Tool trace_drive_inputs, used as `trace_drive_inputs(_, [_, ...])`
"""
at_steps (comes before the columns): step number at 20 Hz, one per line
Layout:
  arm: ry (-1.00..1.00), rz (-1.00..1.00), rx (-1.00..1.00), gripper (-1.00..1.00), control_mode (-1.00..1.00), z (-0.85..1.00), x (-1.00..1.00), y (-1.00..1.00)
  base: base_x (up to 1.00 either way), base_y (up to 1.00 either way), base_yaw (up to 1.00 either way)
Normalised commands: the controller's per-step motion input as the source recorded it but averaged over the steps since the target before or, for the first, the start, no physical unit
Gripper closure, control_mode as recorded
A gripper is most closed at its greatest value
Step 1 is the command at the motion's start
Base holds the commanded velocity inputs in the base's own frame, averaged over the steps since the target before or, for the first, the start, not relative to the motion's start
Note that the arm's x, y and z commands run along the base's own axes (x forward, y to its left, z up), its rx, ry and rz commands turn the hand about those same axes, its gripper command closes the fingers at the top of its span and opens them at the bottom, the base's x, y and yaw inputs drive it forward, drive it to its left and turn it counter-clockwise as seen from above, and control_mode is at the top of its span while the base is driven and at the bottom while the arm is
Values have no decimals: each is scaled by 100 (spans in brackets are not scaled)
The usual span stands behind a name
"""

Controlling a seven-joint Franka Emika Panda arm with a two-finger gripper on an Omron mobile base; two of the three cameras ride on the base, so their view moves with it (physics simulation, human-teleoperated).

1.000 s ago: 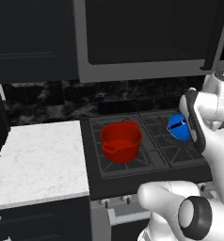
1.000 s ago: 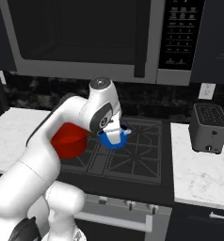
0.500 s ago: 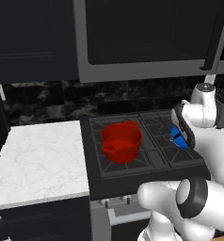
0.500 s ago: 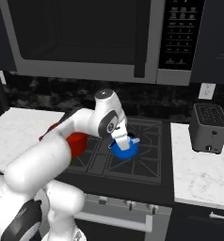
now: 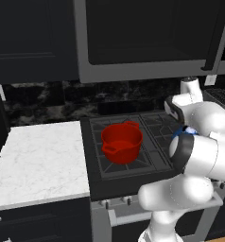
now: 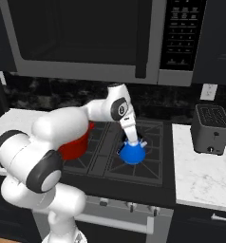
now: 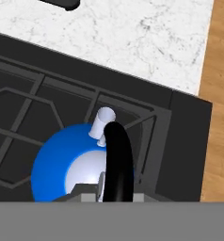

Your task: Pick the kettle from the counter and place it on a stove burner. Then turn the burner on.

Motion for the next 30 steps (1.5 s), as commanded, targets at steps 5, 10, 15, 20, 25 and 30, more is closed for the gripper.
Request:
trace_drive_inputs(5, [-4, 0, -9, 100, -100, -38, 8, -22, 0, 0, 0])
trace_drive_inputs(10, [-7, 0, -14, 100, -100, -39, 11, -2, 0, 0, 0])
trace_drive_inputs(15, [0, 0, -1, 100, -100, -23, 4, 0, 0, 0, 0])
trace_drive_inputs(20, [-9, -3, 0, 100, -100, -8, 4, 0, 0, 0, 0])
trace_drive_inputs(25, [-11, 0, 1, 100, -100, 7, 0, -11, 0, 0, 0])
trace_drive_inputs(30, [0, 0, 1, 100, -100, -1, 7, 13, 0, 0, 0])
